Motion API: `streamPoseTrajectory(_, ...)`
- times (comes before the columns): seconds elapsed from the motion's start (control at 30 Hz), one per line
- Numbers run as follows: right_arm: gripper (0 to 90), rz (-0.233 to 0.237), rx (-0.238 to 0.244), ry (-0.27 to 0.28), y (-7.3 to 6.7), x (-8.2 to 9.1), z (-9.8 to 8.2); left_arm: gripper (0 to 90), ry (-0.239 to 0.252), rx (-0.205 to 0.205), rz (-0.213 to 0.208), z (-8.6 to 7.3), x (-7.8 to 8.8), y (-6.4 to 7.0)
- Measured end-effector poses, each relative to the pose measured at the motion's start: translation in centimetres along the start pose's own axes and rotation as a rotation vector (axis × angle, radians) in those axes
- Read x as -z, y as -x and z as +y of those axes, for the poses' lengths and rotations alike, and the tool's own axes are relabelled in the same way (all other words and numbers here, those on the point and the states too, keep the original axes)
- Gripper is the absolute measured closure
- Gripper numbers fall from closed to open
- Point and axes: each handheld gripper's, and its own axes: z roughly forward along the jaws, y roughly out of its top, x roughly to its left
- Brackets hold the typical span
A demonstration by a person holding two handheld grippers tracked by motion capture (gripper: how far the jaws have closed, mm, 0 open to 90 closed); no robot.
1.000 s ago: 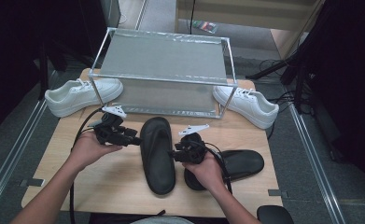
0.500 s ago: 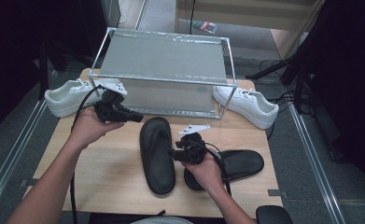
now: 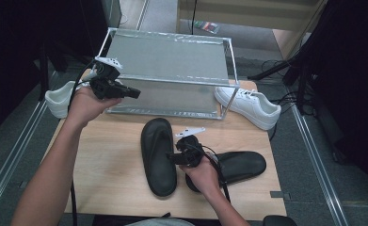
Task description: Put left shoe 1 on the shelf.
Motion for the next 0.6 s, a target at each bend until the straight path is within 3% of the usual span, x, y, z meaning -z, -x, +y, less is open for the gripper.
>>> streamPoseTrajectory(0.23, 48.4, -0.014, -0.036, -0.031, 0.0, -1.2, 0.1, 89.8, 0.033, 0.007, 0.017, 2.2, -0.1, -1.3)
streamPoseTrajectory(0.37, 49.6, -0.022, -0.05, -0.04, -0.1, -1.8, 0.3, 89.9, 0.037, 0.0, 0.05, 2.7, -0.8, -1.8)
streamPoseTrajectory(0.43, 50.5, -0.037, -0.049, -0.053, 0.0, -2.1, 0.4, 89.8, 0.026, -0.015, 0.086, 2.9, -1.3, -2.0)
streamPoseTrajectory(0.6, 52.0, -0.04, -0.07, -0.061, -0.1, -2.5, 0.6, 89.8, 0.075, -0.035, 0.118, 3.4, -1.4, -2.5)
